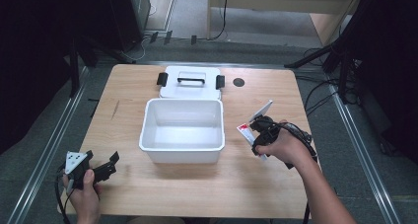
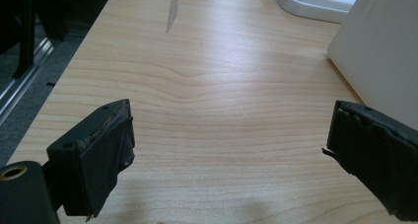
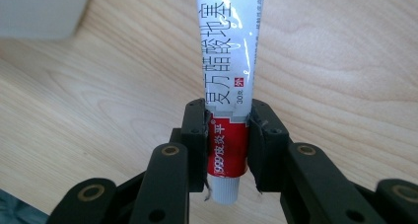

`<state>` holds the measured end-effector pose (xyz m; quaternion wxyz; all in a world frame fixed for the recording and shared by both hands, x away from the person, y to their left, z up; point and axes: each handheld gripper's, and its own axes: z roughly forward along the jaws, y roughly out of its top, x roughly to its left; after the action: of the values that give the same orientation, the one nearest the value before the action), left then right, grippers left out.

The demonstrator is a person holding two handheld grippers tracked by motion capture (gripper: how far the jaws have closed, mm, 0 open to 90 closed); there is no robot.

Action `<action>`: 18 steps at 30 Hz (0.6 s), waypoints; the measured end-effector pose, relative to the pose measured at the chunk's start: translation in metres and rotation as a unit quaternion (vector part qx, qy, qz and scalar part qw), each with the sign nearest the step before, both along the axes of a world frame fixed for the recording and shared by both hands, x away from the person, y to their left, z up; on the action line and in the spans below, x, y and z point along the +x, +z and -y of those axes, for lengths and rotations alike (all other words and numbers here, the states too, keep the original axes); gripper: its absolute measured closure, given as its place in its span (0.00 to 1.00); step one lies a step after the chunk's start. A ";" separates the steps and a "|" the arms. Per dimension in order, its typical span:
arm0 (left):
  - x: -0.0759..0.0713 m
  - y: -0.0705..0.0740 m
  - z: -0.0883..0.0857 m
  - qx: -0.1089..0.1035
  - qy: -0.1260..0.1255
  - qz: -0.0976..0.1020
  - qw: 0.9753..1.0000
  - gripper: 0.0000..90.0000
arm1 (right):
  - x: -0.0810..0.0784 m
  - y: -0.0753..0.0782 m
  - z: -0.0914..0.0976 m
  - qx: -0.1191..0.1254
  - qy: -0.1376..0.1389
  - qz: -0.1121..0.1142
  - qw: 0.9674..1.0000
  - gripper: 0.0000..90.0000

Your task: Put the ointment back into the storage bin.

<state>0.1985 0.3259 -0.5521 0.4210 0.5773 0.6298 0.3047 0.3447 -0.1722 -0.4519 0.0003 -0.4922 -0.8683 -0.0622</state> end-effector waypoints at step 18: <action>0.000 0.000 -0.001 -0.002 0.000 0.001 1.000 0.05 | 0.018 0.044 -0.019 0.020 0.001 0.017 1.000 0.81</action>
<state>0.1983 0.3264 -0.5522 0.4229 0.5760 0.6300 0.3041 0.3624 -0.1534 -0.4075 -0.0051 -0.4903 -0.8671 -0.0877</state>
